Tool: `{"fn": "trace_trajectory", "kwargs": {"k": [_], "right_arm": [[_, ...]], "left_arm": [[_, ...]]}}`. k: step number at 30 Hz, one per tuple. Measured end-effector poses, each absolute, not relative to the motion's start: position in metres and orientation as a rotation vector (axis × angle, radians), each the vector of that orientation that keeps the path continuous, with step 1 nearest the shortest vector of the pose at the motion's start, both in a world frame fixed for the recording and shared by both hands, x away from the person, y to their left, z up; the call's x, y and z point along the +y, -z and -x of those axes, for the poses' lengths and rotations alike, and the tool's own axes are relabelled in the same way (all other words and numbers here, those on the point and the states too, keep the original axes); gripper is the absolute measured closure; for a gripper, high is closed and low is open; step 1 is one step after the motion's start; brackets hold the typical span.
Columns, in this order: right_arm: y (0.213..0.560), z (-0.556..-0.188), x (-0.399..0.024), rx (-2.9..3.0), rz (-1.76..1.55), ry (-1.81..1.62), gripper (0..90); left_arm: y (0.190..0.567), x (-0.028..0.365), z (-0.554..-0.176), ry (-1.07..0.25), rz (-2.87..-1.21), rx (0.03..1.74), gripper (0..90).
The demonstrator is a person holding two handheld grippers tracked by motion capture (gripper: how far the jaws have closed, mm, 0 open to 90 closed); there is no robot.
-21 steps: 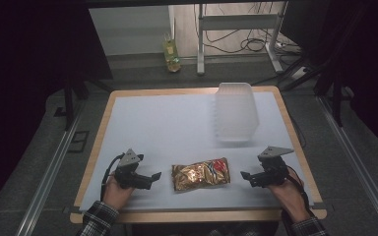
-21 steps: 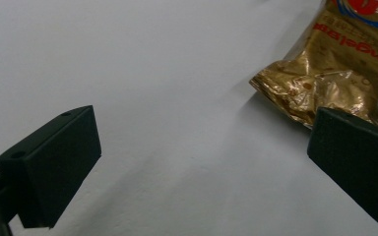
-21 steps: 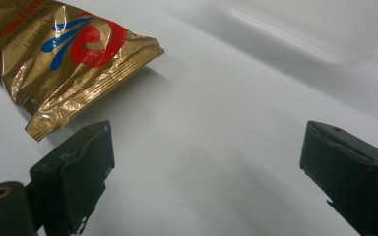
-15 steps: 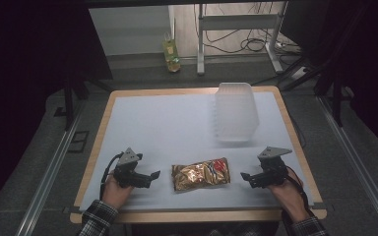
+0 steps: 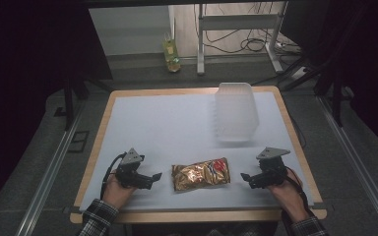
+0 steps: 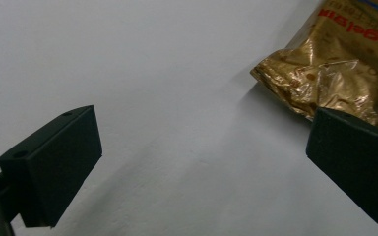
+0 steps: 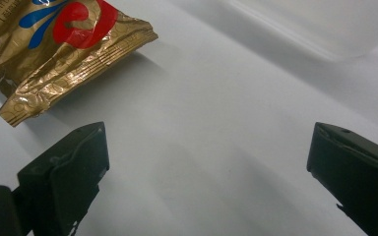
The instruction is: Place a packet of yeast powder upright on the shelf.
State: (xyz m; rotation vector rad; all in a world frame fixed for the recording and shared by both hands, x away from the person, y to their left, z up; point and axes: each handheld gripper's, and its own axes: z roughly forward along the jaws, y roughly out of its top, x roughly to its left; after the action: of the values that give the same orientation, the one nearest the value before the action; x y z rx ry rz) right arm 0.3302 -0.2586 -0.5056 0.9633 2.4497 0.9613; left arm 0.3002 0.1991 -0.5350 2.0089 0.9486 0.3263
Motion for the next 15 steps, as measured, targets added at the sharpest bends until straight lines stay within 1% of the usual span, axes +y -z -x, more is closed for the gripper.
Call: {"fn": "trace_trajectory", "kwargs": {"k": [4, 6, 7, 8, 9, 10, 12, 13, 15], "right_arm": [[0.506, -0.330, -0.258, 2.452, -0.956, -0.960, 2.5], [0.506, -0.330, -0.258, 2.454, -0.953, -0.955, 2.5], [0.506, -0.330, -0.258, 2.453, -0.952, -0.954, 2.5], [0.506, -0.330, -0.258, 2.453, -0.952, -0.954, 2.5], [0.506, -0.330, -0.258, 2.454, -0.953, -0.954, 2.5], [0.506, -0.330, -0.258, 2.454, -0.952, -0.954, 2.5], [0.505, -0.330, -0.258, 2.451, -0.949, -0.959, 2.5], [0.505, -0.330, -0.258, 2.451, -0.949, -0.959, 2.5], [0.505, -0.330, -0.257, 2.447, -0.946, -0.961, 2.5]], "left_arm": [[0.532, 0.198, -0.299, -0.341, -2.007, 0.937, 2.6], [0.531, 0.197, -0.299, -0.348, -2.015, 0.925, 5.2], [0.530, 0.196, -0.298, -0.349, -2.016, 0.918, 8.4], [0.529, 0.195, -0.298, -0.344, -2.016, 0.909, 8.4], [0.528, 0.195, -0.297, -0.337, -2.013, 0.901, 11.7], [0.526, 0.194, -0.296, -0.320, -2.000, 0.887, 18.8], [0.525, 0.193, -0.295, -0.306, -1.993, 0.880, 24.8], [0.524, 0.193, -0.295, -0.296, -1.987, 0.870, 24.8], [0.522, 0.192, -0.294, -0.285, -1.981, 0.852, 30.8]]}}
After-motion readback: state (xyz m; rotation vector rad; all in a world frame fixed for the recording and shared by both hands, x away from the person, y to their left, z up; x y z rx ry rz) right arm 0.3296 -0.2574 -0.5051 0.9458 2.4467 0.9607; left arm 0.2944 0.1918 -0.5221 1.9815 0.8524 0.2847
